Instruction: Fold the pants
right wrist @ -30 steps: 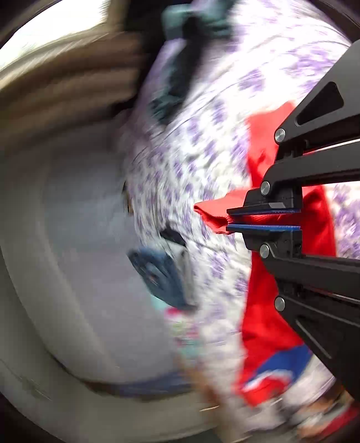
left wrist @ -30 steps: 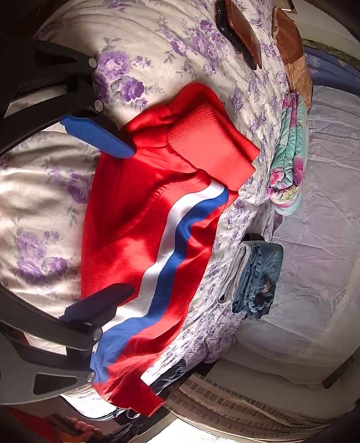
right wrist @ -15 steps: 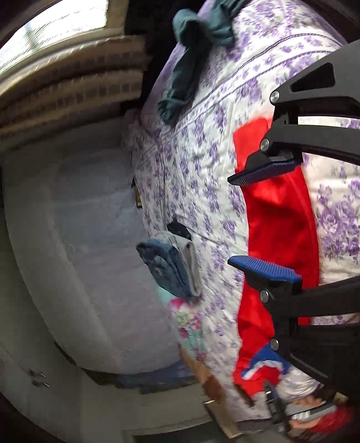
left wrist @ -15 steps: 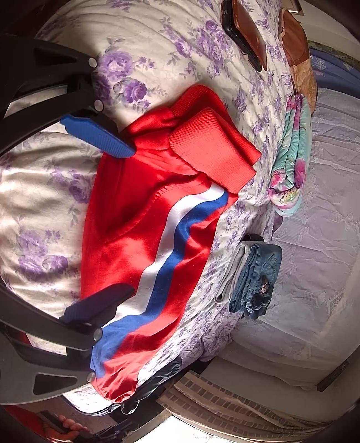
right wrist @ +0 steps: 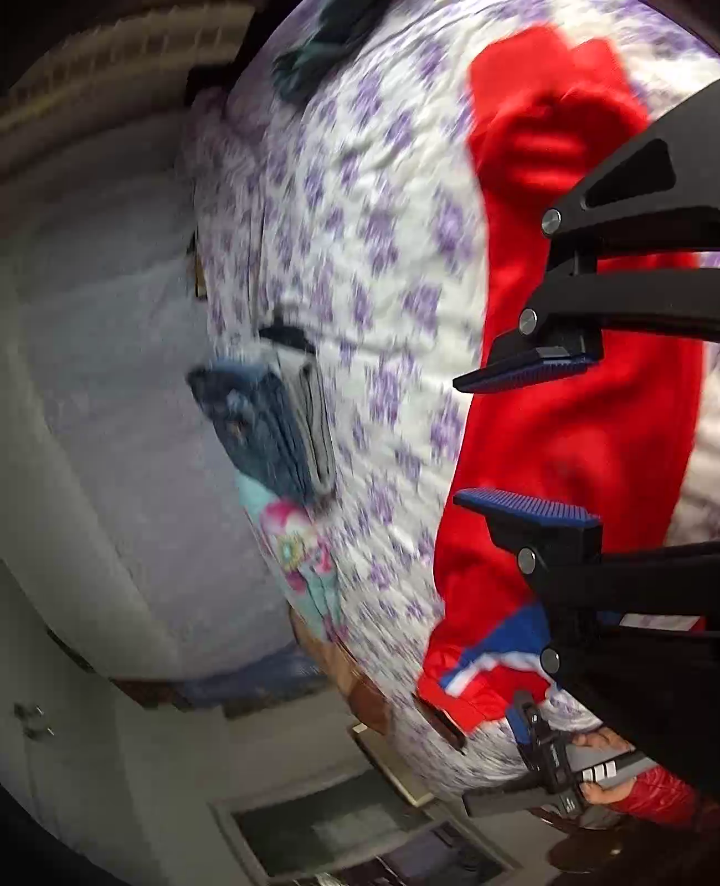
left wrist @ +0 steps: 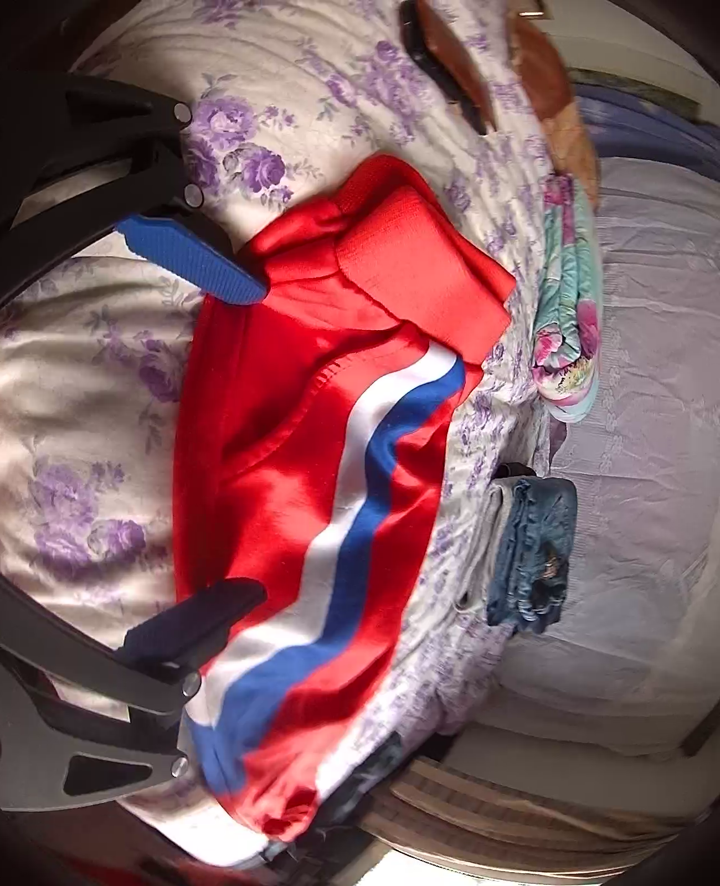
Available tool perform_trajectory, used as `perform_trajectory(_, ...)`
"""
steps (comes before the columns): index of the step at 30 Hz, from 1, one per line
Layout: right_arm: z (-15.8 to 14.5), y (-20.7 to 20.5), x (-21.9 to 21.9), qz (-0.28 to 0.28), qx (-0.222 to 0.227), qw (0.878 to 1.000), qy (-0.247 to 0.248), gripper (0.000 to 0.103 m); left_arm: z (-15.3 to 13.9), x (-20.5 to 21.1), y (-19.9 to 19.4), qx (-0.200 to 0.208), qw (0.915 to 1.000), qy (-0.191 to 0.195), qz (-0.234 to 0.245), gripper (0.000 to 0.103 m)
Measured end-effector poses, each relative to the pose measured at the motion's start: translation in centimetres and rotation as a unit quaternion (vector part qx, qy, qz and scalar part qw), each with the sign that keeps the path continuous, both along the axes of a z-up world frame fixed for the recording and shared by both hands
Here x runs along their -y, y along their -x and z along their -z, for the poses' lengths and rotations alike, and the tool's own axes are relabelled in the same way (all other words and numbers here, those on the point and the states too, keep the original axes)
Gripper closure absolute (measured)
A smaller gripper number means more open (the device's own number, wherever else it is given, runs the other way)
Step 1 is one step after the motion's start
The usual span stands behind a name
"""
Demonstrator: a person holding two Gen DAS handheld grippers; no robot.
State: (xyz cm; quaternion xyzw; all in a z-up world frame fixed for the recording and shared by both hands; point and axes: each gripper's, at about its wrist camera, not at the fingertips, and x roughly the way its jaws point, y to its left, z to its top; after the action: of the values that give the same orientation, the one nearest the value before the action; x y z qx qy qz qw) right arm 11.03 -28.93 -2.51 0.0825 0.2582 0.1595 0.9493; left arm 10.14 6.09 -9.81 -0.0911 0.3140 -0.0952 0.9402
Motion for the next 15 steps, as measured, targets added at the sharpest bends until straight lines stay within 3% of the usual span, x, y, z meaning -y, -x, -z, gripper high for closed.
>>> perform_trajectory(3, -0.5, -5.6, -6.7, -0.072, -0.038, 0.996, 0.049, 0.058, 0.1, 0.3, 0.1, 0.003, 0.9999, -0.015, -0.004, 0.005)
perform_trajectory(7, 0.9, -11.6, -13.3, -0.125, -0.082, 0.984, 0.095, 0.058, -0.1, -0.4, 0.1, 0.001, 1.0000, 0.003, 0.005, 0.005)
perform_trajectory(11, 3.0, -15.0, -17.4, -0.158, -0.112, 0.971, 0.138, 0.058, -0.6, -2.1, 0.3, 0.001, 0.9981, 0.061, 0.010, 0.005)
perform_trajectory(15, 4.7, -15.4, -18.9, -0.201, -0.147, 0.957, 0.150, 0.059, -0.7, -3.5, 0.2, 0.000, 0.9939, 0.109, 0.021, 0.005)
